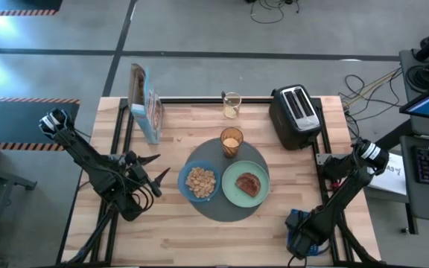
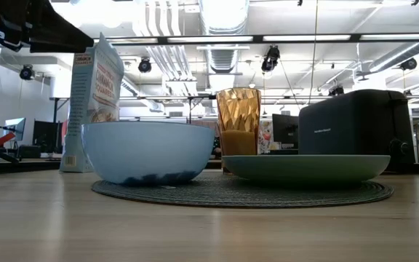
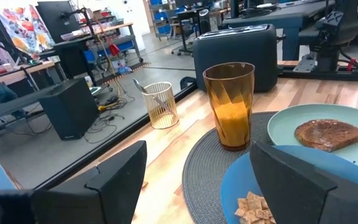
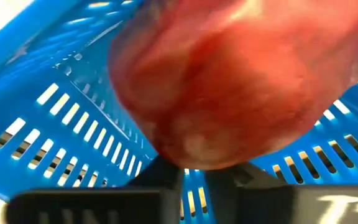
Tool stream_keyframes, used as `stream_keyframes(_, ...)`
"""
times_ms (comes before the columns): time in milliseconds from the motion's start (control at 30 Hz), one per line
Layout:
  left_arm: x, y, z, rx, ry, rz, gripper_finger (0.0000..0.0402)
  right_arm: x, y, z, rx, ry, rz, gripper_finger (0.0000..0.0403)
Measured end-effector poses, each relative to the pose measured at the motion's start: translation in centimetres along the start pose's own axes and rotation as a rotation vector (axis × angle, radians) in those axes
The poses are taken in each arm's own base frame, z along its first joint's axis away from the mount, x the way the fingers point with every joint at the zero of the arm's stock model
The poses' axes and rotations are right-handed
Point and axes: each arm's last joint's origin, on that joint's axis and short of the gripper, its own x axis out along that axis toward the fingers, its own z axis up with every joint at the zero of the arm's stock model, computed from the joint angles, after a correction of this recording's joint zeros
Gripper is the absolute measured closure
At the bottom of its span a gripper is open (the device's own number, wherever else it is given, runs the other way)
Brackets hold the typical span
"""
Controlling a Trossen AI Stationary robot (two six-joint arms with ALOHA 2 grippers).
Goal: Arrange a breakfast setting
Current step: Put the red apple on the light green plate
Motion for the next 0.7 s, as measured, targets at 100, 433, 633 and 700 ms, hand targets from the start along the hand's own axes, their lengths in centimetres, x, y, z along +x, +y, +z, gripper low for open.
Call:
stream_keyframes(100, 0.0, 0.0, 0.0, 0.0, 0.0, 0.0, 0.0132, 0.01, -0.07, -0.01, 0.023, -0.016, -0.006, 0.0388)
stream_keyframes(433, 0.0, -0.07, 0.0, -0.009, 0.01, -0.008, 0.0132, 0.71, -0.63, 0.13, 0.084, 0.039, -0.048, 0.0354)
stream_keyframes(633, 0.0, -0.08, 0.0, -0.009, 0.01, -0.008, 0.0132, 0.75, -0.66, 0.18, 0.059, 0.03, -0.047, 0.0323)
stream_keyframes(700, 0.0, -0.08, 0.01, -0.01, 0.01, -0.008, 0.0132, 0.75, -0.65, 0.18, 0.056, 0.03, -0.047, 0.0322)
